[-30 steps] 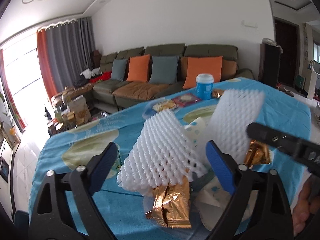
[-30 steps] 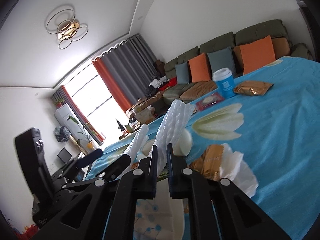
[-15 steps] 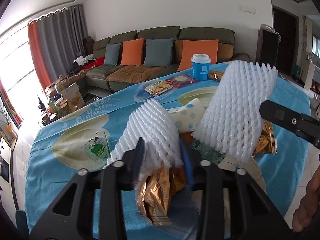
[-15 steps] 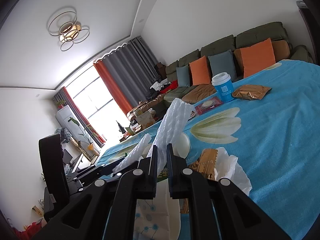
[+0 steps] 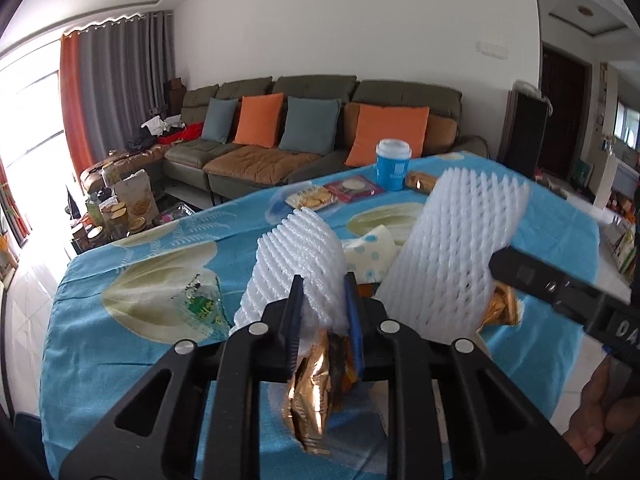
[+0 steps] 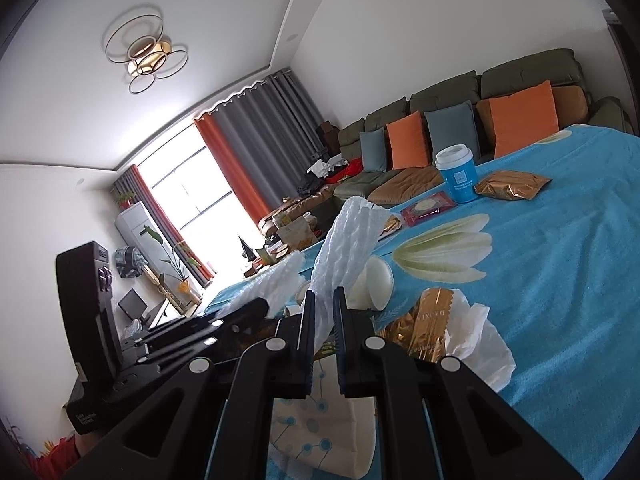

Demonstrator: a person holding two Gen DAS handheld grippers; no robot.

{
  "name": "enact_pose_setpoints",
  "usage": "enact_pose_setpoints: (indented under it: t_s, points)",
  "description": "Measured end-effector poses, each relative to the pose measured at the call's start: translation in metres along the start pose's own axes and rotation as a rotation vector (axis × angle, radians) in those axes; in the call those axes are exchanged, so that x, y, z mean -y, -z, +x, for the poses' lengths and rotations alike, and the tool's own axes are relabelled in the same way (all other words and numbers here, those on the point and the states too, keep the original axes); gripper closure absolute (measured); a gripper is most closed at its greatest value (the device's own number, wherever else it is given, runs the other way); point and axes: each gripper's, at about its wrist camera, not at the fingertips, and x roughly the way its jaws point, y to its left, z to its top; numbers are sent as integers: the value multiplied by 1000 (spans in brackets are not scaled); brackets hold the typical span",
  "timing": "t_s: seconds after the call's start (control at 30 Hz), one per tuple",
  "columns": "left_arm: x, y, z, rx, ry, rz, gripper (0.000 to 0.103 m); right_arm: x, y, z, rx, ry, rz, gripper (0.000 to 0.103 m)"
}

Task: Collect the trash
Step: 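Grasp a white foam net with the left tool while the right tool grasps another foam net, then carry both foam nets to the teal bin and open both tools to drop them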

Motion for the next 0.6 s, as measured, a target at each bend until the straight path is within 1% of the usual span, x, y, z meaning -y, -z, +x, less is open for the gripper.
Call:
enact_pose_setpoints:
  t_s: [0.03,0.13,0.17,0.23,0.27,0.43,0.6]
  points:
    - [-1,-1,-3,5,5,-10,83,-1,0,0,-1,-1,-3,96]
    - [-7,-4,-15,38,-13,-31,84,-3,1,-1,-2,-6,-12,96]
    - [-10,-5,-19,44,5,-47,84,-4,2,-2,-1,-7,-15,96]
    - [-15,-5,-24,49,16,-76,79,-8,2,-3,-1,-11,-25,96]
    - [-19,-4,-27,48,15,-88,79,-9,2,-4,0,-13,-28,96]
    - [-23,2,-36,51,12,-86,85,-15,5,-8,-2,-17,-41,96]
    - [-24,2,-57,93,-4,-75,86,-24,5,-14,11,-29,-62,96]
